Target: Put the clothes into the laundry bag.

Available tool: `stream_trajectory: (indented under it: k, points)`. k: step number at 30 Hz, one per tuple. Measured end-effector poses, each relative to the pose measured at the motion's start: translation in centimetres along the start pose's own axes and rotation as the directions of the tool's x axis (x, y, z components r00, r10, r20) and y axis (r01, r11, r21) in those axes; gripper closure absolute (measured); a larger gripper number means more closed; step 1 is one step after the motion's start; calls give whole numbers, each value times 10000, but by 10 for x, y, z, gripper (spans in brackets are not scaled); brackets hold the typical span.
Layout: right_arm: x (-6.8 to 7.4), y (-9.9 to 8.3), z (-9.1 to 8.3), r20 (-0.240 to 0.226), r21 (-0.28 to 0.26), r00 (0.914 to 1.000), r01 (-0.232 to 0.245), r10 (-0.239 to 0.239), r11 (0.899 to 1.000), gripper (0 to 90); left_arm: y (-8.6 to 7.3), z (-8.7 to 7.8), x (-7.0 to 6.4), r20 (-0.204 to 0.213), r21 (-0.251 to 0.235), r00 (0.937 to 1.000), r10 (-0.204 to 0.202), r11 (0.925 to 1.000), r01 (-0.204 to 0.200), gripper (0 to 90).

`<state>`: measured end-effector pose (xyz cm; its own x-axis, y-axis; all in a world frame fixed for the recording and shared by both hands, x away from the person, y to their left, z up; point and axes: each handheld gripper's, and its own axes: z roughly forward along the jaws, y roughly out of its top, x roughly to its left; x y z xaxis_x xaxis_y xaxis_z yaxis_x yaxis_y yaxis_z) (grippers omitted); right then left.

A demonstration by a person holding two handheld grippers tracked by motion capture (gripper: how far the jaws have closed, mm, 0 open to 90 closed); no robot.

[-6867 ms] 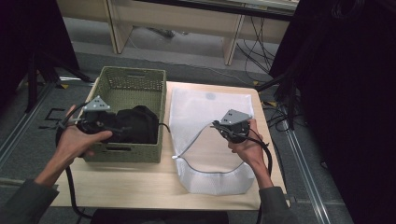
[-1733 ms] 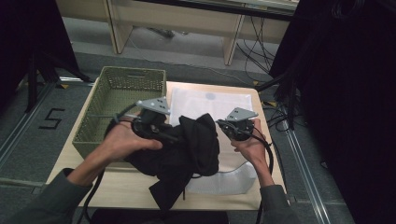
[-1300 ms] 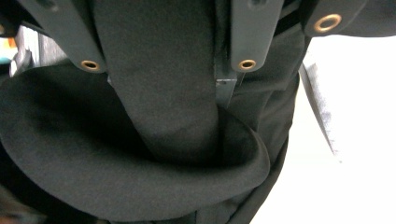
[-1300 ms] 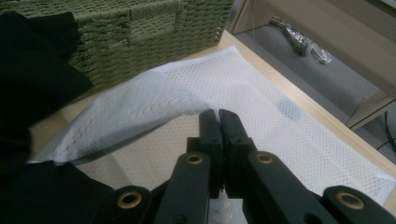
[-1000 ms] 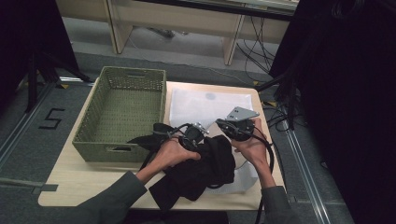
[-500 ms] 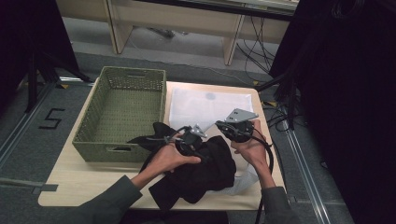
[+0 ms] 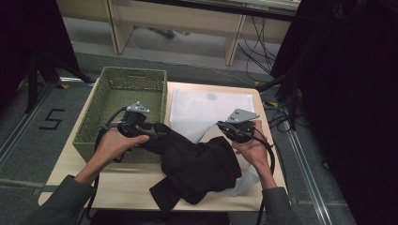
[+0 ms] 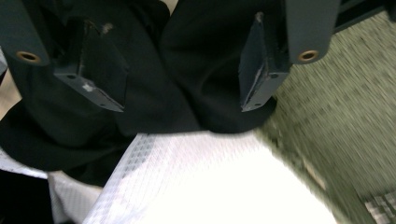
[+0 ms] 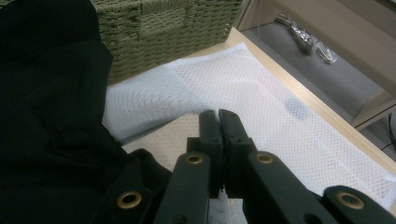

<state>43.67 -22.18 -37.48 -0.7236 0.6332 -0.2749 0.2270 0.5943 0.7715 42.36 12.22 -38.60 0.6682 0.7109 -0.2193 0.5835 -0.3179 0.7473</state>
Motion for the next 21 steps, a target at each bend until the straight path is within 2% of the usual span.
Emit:
stream_trajectory:
  k: [1, 2, 3, 4, 5, 6, 8, 10, 11, 12, 13, 14, 16, 17, 19, 20, 21]
  points:
    - [0, 0, 0, 0, 0, 10000, 0, 0, 10000, 898, 0, 0, 0, 0, 0, 10000, 0, 10000, 0, 393]
    - [0, 0, 0, 71, -55, 9999, 89, -89, 9999, 898, -5, 8, 5, 324, 367, 9994, 108, 9993, -120, 427]
    - [0, 0, 0, 71, -55, 9999, 89, -89, 9999, 898, -5, 8, 5, 324, 367, 9994, 108, 9993, -120, 468]
    - [0, 0, 0, 69, -49, 9999, 90, -90, 9999, 898, -7, 11, 7, 460, 481, 9989, 110, 9988, -132, 468]
    - [0, 0, 0, 73, -47, 9999, 82, -82, 10000, 898, -7, 13, 9, 545, 582, 9984, 135, 9982, -167, 531]
    - [0, 0, 0, 74, -45, 10000, 66, -66, 10000, 898, -9, 16, 9, 545, 571, 9984, 175, 9982, -206, 633]
    - [0, -1, 0, 4, 9, 10000, 35, -35, 10000, 898, -9, 16, 9, 559, 537, 9984, 83, 9985, -113, 686]
    - [-1, -1, 0, -68, 15, 9999, 127, -126, 9999, 898, -9, 14, 9, 448, 262, 9988, 211, 9994, -223, 789]
    - [-1, -1, 0, -68, 15, 9999, 127, -126, 9999, 898, -8, 12, 9, 353, 40, 9988, 334, 9994, -336, 789]
    - [0, -1, 0, -82, 3, 9999, 63, -63, 10000, 898, -8, 11, 8, 248, -151, 9985, 490, 9987, -486, 877]
    - [0, -1, 0, -82, 3, 9999, 63, -63, 10000, 898, -8, 11, 8, 248, -151, 9985, 490, 9987, -486, 891]
    - [-1, -1, 0, 36, -52, 9999, 151, -151, 9999, 898, -9, 11, 8, 184, -9, 9969, 763, 9971, -763, 894]
    - [-1, -1, 0, 41, -80, 9998, 189, -189, 9998, 898, -9, 12, 8, 163, -104, 9975, 684, 9976, -682, 895]
    - [-1, 0, -1, 64, -46, 9999, 121, -120, 9999, 898, -8, 12, 7, 185, -324, 9989, 423, 9986, -417, 897]
    - [-1, 0, -1, 73, -59, 9999, 126, -126, 9999, 898, -4, 6, 3, 325, -574, 9981, 518, 9971, -499, 896]
    - [-1, 0, -1, 108, -121, 9999, 119, -118, 9999, 898, 4, -3, -7, 697, -1079, 9954, 657, 9925, -579, 897]
    - [-1, 0, -1, 108, -121, 9999, 119, -118, 9999, 898, 4, -3, -7, 697, -1079, 9954, 657, 9925, -579, 897]
